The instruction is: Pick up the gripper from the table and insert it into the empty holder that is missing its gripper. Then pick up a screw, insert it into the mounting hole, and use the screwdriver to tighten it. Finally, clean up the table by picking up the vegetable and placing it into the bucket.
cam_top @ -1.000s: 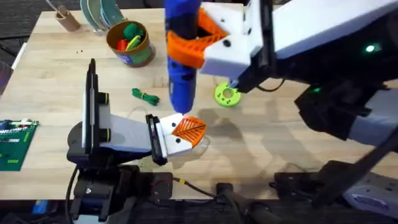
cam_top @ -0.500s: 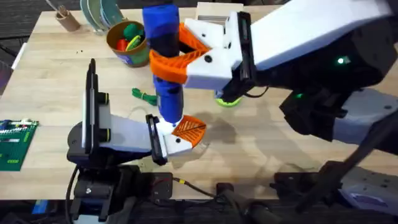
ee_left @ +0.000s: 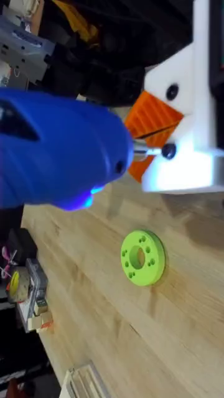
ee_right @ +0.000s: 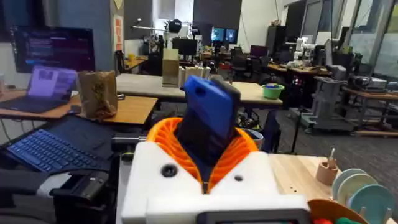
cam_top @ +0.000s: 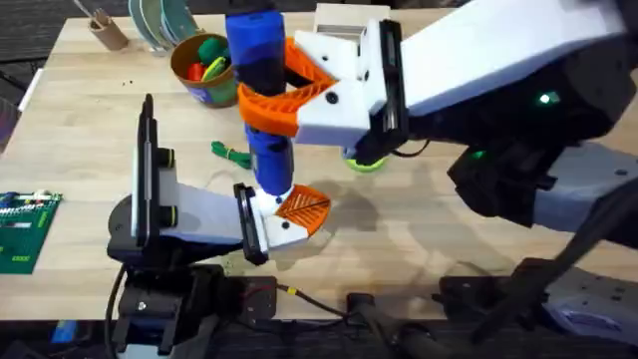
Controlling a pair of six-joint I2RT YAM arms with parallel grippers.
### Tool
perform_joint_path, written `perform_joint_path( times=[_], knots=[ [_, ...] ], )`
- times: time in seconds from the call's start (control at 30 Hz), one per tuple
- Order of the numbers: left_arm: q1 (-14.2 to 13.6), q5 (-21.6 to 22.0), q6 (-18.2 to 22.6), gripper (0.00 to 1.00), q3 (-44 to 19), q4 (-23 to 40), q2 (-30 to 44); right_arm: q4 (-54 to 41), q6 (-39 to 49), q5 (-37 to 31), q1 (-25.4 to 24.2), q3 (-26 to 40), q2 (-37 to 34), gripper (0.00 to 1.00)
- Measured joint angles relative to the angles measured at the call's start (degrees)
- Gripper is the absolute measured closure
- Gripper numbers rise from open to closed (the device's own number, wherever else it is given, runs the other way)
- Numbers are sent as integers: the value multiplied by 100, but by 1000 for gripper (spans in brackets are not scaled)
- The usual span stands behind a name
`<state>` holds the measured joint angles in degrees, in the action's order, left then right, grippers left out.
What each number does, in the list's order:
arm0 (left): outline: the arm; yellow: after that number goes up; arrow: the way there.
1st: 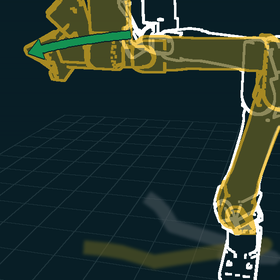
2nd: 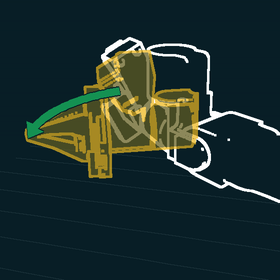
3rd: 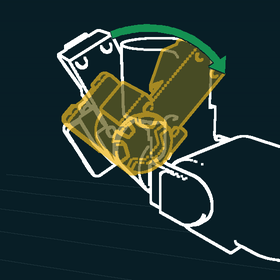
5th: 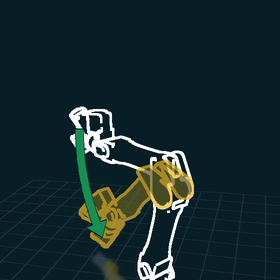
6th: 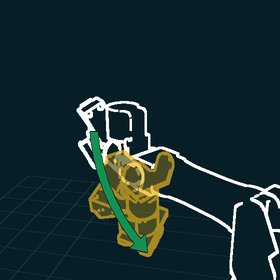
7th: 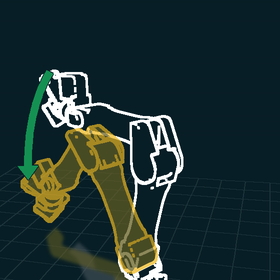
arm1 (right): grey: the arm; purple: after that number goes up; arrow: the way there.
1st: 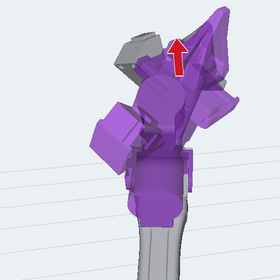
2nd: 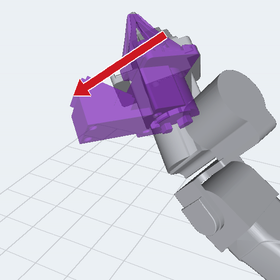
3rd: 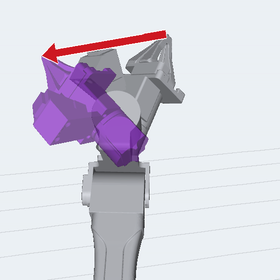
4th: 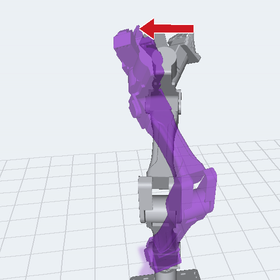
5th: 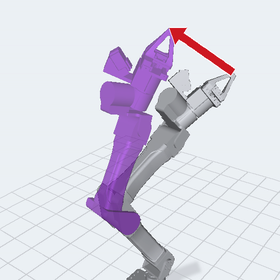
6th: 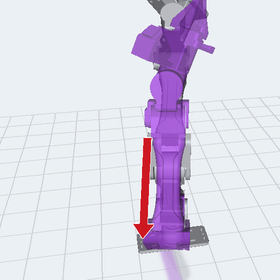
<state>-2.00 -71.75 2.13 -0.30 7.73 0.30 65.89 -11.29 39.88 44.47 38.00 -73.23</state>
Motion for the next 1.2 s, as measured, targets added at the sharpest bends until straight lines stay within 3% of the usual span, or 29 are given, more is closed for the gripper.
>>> perform_joint_path(
  times=[0.93, 1.2],
  knots=[
    [0, 2, 0, 997, 0, 0, 2, -275, 125, -85, 90, 0, -2, 972],
    [0, 22, 0, 997, 0, -2, 2, 74, 127, -83, 99, -2, 0, 972]
  ],
)
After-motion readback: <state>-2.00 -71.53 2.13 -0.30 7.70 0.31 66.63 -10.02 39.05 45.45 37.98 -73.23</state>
